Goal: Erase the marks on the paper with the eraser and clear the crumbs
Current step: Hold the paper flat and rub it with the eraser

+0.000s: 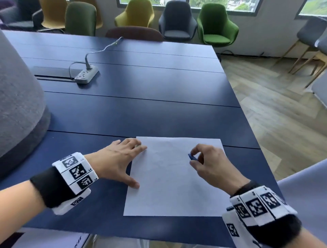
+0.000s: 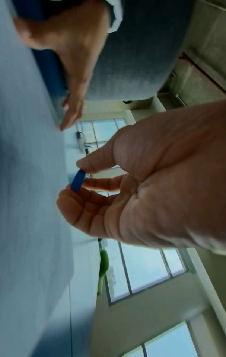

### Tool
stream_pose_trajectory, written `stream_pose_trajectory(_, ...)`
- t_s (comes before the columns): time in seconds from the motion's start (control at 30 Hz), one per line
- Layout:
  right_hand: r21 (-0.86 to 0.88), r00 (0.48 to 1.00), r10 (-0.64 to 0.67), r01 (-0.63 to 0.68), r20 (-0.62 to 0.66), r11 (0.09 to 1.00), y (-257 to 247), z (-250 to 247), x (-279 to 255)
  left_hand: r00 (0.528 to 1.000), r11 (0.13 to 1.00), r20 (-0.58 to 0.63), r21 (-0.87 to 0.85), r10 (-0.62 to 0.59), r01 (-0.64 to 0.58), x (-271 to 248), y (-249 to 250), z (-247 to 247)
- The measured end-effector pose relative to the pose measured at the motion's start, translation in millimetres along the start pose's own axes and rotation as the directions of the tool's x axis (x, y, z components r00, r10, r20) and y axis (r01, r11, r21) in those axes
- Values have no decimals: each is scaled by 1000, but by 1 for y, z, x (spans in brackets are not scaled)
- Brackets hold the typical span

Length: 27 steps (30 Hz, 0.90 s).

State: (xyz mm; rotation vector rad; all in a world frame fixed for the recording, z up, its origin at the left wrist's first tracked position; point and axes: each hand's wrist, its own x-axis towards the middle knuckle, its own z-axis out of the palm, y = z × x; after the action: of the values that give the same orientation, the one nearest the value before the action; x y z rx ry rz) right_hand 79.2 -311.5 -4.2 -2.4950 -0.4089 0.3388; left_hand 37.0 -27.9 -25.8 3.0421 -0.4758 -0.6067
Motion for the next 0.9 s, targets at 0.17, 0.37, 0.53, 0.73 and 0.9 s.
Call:
stream_pose_trajectory(0.17, -63, 997, -83, 83, 3, 995, -14, 29, 21, 1000, 1000, 10, -11, 16, -16, -12, 21, 4)
stream_pose_trajectory(0.37, -117, 991, -130, 127, -23, 985, -16, 36, 23, 999, 996, 15, -79, 38, -36, -15, 15, 5)
stream_pose_trajectory(0.53, -40, 975, -205, 208, 82, 977, -39, 39, 27, 1000, 992, 20, -124, 18, -16, -16, 10, 3)
stream_pose_trajectory(0.73, -38, 954, -250, 259, 168, 965, -58, 41, 51, 1000, 980, 19, -199, -7, 10, -24, 11, 5)
stream_pose_trajectory(0.9, 53, 960, -211, 205, 185, 977, -55, 49, 47, 999, 990, 35, -138, -20, 25, -24, 6, 10)
